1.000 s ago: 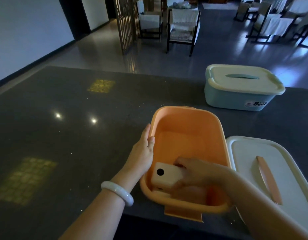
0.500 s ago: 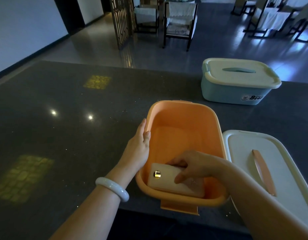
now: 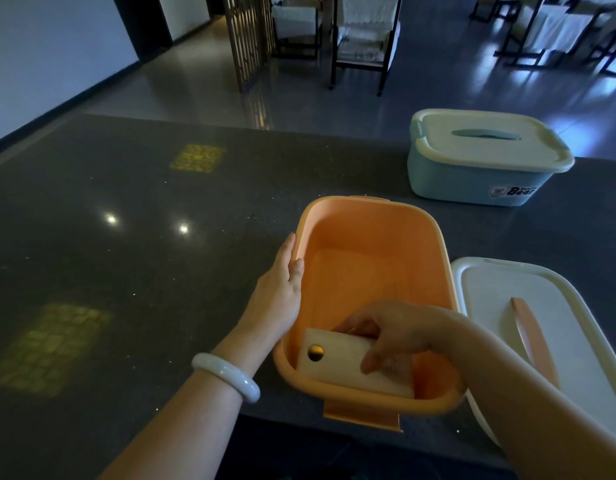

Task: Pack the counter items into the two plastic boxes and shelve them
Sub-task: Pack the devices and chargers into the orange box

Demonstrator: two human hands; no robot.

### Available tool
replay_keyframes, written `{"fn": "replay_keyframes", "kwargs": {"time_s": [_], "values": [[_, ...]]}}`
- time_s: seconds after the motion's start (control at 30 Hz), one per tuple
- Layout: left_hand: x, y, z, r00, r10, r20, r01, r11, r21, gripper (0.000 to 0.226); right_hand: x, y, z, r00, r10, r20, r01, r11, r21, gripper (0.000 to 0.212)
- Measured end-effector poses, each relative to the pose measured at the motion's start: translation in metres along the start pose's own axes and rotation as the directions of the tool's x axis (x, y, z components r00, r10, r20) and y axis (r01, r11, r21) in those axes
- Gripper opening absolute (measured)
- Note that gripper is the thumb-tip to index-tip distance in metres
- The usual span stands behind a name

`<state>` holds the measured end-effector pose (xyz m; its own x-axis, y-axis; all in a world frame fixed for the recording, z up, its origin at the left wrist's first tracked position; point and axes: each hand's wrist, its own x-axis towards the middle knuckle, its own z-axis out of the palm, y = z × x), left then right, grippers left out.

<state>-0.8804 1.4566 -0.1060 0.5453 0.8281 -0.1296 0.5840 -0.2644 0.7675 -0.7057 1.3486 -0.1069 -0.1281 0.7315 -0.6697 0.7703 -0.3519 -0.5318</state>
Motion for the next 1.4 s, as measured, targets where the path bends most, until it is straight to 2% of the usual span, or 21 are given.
{"fn": "replay_keyframes", "kwargs": {"time_s": [0.27,0.7,1.4], "values": [[-0.0004,0.0012,-0.0002,1.0,-0.002,0.004,0.002,1.0,0.002,0.053,-0.0015,-0.0039,-0.0029,1.0,0.026,0.012,-0.026,0.999,0.029,0.066],[-0.0012,0.0007,-0.0004,1.0,-0.001,-0.005,0.001,1.0,0.008,0.053,-0.0041,-0.0029,-0.0039,1.0,0.003,0.029,-0.002,1.0,-0.017,0.059],[0.0009,-0.0029,0.0001,1.0,0.019,-0.002,-0.019,0.998,0.057,0.054,-0.0077,-0.0104,-0.0039,1.0,-0.013,0.025,0.015,0.998,-0.059,0.064]]}}
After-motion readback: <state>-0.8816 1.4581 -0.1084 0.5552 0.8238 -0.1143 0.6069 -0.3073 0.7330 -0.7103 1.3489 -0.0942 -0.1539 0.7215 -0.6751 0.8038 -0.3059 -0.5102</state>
